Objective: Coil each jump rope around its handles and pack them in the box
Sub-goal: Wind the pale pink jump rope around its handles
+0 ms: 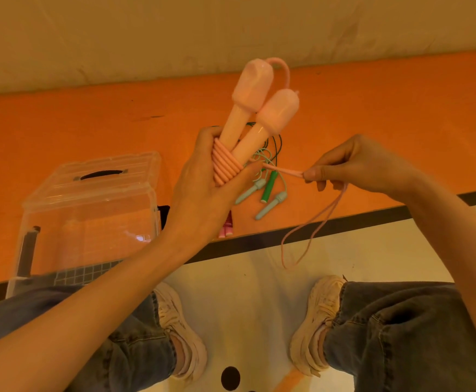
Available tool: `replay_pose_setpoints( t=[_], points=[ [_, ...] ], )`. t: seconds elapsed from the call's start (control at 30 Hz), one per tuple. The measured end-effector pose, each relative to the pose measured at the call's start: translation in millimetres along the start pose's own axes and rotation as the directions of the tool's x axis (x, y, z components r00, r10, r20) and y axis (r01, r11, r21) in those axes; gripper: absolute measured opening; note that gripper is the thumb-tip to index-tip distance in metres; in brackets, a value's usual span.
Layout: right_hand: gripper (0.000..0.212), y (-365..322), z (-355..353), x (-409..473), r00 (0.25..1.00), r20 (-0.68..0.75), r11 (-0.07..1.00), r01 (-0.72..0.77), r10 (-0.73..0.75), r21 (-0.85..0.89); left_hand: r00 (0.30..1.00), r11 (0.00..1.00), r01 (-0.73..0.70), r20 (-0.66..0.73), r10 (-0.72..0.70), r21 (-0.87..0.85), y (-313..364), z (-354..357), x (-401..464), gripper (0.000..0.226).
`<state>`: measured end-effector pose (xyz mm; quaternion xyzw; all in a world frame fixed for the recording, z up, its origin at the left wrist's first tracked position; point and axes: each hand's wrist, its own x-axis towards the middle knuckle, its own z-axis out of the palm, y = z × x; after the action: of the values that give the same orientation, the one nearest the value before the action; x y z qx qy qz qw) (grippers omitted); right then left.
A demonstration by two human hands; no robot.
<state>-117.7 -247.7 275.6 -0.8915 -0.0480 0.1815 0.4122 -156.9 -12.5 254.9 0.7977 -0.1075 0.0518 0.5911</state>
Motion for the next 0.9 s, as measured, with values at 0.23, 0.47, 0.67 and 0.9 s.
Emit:
replay_pose_setpoints(
  t=[0.23, 0.47, 0.67, 0.9],
  points=[
    [0.018, 1.0, -6.1, -6.8, 0.945, 0.321, 0.998, -0.063, 0.054, 0.019, 0.999, 0.999, 0.026, 0.029, -0.025, -0.032, 1.5, 0.7, -0.3, 0.038],
    [0.011, -0.4, -4.2, -8.5, 0.947, 0.322, 0.992, -0.052, 0.013, 0.113, 0.999, 0.999, 0.049, 0.017, -0.049, -0.01, 2.4, -1.1, 2.8, 0.041],
    [0.044, 13.6, -13.8, -10.9, 0.982, 0.183, 0.976, -0.076, 0.038, 0.205, 0.991, 0.991, 0.105, -0.092, -0.097, 0.085, -7.9, -16.3, 12.3, 0.039],
    [0.019, 15.2, -17.6, -19.6, 0.988, 0.152, 0.992, 0.01, -0.029, 0.122, 0.979, 0.978, 0.168, -0.135, -0.151, 0.126, -16.3, -28.0, 21.3, 0.037]
  ],
)
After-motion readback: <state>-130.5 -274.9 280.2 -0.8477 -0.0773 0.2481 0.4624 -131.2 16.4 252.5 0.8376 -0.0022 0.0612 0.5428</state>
